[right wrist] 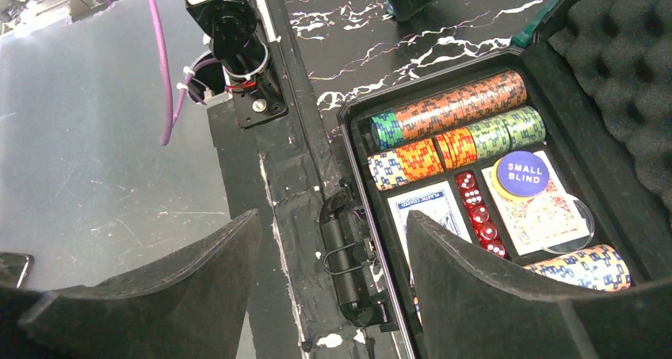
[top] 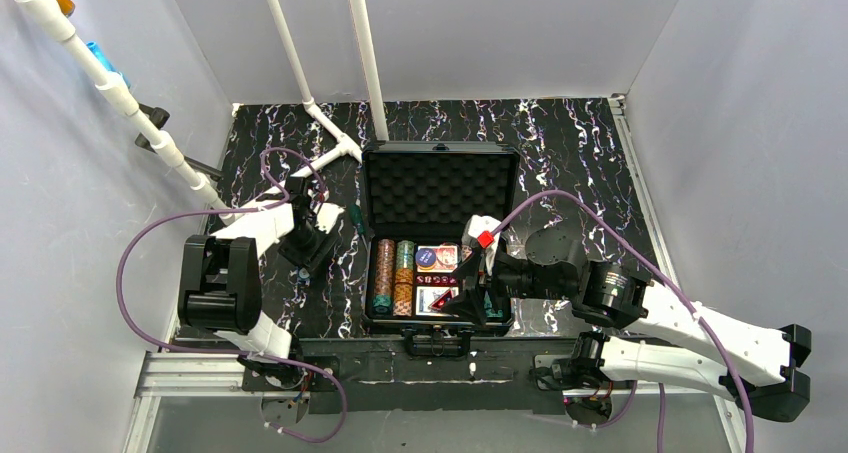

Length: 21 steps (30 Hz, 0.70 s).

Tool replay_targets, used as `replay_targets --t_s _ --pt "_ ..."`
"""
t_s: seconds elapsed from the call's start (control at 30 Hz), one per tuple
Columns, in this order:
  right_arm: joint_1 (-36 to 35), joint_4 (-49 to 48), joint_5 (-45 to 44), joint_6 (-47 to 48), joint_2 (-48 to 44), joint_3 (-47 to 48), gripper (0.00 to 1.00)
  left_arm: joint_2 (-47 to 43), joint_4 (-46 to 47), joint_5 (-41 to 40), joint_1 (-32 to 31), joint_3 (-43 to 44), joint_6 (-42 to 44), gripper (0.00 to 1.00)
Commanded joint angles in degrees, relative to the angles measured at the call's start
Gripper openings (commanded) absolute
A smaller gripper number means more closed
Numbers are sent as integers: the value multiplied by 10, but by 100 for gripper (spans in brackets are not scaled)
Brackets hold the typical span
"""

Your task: Pack up texas hold em set

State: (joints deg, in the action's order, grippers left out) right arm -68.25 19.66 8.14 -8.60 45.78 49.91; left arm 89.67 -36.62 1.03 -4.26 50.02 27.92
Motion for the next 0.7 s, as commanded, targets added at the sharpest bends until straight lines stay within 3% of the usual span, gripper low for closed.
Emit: replay_targets --t_s 0.0,0.33,0.57,0.67 --pt "1 -14 10 7 -7 0 75 16 31 -27 -1 -23 9 47" --pt "1 -16 17 6 0 0 75 24 32 -39 -1 -19 -5 39" --pt "1 -16 22 6 4 -1 75 -43 39 -48 -1 -7 -74 69" --pt "1 -16 24 6 5 -1 75 -96 39 -73 0 2 -122 90"
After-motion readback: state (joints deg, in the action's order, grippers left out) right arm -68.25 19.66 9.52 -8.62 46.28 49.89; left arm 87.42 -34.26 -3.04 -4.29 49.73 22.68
